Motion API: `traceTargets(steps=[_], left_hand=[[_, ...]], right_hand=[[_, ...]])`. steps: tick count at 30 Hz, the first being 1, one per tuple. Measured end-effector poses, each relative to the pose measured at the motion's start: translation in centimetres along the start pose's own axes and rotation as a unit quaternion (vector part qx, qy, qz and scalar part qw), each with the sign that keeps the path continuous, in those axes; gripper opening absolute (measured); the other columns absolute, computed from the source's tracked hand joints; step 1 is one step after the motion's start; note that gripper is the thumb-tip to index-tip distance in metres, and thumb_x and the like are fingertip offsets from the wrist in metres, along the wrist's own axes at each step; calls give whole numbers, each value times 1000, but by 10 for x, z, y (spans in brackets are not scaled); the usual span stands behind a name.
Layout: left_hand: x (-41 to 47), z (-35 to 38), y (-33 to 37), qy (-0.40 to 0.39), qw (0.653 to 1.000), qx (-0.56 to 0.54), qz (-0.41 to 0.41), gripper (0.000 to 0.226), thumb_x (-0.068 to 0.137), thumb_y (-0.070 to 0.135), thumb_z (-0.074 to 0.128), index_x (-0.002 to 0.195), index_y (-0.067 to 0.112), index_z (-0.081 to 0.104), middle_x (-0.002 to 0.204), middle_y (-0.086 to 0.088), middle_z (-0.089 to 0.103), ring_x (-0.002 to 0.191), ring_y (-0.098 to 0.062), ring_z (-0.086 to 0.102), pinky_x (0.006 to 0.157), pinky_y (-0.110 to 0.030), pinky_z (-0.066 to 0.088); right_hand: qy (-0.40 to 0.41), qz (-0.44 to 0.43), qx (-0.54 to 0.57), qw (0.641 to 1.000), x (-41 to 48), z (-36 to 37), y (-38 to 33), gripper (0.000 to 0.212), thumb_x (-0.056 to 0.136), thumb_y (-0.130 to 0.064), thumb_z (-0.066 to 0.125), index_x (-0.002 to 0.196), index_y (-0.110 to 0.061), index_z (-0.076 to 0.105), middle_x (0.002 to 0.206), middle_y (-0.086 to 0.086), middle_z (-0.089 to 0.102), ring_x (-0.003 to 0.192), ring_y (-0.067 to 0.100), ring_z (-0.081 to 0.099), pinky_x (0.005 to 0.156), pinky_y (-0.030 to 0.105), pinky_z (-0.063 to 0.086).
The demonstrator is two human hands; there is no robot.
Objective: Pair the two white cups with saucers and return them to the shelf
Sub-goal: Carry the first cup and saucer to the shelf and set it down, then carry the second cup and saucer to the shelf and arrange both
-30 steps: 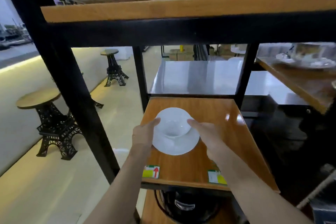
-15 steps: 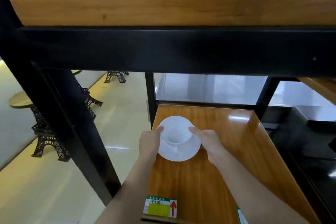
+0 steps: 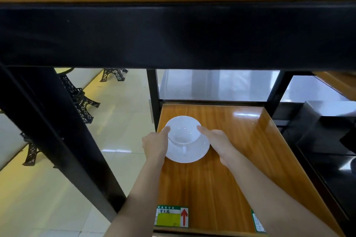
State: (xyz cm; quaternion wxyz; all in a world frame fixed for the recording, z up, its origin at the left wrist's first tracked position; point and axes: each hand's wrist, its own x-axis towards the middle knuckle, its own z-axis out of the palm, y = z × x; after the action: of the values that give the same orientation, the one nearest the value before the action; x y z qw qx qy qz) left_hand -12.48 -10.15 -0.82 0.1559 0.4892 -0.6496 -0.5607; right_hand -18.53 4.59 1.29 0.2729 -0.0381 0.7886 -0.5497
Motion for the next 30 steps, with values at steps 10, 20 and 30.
traceTargets(steps=[10,20,30], left_hand=[[-48,-21,21,59,932,235,270,65,90,49,48,141,11,38,144,-13,44,132,-32,39,106,-44,30],[-145,-15,-7,-151,897,199,365,61,84,55,53,139,29,45,147,4,45,135,-18,39,108,-40,34],[-319,28,-61,-284,809,222,464,76,76,74,44,139,31,42,149,4,43,140,-19,34,113,-42,30]], right_hand=[[119,-166,-242,949,-44,-24,8,75,85,-61,48,148,-32,21,154,-4,30,139,19,33,108,44,34],[111,-195,-311,923,-148,-80,57,85,80,-66,49,146,-48,-1,159,-13,15,145,14,19,117,42,21],[235,-152,-299,913,-313,-178,166,83,83,-64,48,149,-43,3,159,-12,18,144,12,18,114,33,20]])
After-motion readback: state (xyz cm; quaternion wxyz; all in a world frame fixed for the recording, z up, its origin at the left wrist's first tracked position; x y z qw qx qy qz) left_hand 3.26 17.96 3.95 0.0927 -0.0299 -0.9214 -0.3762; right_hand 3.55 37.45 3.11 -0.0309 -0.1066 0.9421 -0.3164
